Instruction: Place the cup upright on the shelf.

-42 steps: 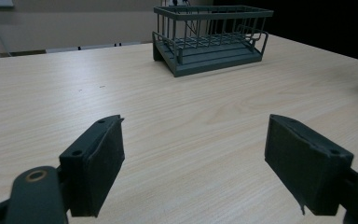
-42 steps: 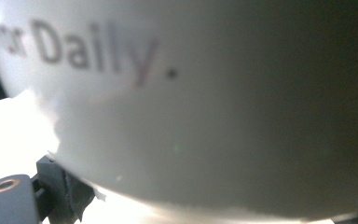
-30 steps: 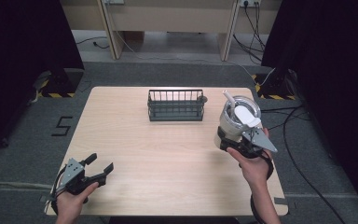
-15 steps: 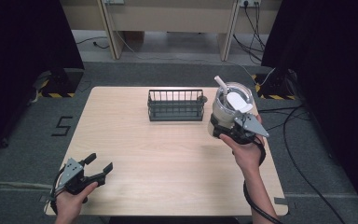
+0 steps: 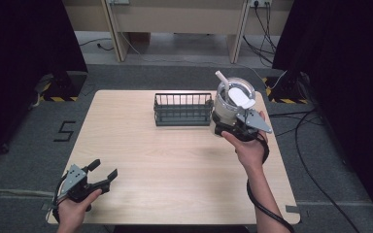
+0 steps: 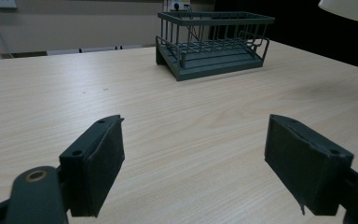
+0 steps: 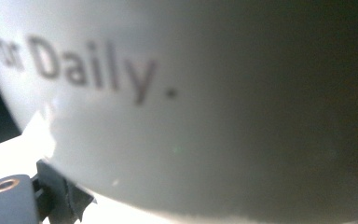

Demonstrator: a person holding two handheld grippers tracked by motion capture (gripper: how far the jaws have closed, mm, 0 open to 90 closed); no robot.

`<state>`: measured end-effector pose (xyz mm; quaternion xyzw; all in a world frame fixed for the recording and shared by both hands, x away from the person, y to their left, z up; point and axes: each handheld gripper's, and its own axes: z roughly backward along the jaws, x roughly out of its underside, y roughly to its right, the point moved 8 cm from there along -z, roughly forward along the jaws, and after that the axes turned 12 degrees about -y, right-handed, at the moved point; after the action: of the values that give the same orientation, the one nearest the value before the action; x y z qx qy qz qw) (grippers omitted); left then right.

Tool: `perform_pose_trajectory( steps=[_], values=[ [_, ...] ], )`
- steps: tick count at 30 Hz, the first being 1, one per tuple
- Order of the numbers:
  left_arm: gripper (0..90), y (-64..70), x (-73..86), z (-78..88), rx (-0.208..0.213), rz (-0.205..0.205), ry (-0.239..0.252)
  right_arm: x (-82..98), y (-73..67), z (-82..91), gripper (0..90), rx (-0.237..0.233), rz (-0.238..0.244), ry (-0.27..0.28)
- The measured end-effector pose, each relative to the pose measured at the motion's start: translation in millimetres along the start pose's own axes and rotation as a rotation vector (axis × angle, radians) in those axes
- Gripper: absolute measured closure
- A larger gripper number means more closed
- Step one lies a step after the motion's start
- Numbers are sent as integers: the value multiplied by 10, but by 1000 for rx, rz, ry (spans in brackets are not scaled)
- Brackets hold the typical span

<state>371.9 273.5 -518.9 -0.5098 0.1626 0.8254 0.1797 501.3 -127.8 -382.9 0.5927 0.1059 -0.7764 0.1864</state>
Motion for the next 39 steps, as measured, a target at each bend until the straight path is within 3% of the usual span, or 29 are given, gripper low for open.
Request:
perform_pose_trajectory(
  steps=[39],
  values=[
    [191, -15, -17, 17, -2, 0, 11, -257, -202, -380, 101, -27, 8, 6]
  ],
)
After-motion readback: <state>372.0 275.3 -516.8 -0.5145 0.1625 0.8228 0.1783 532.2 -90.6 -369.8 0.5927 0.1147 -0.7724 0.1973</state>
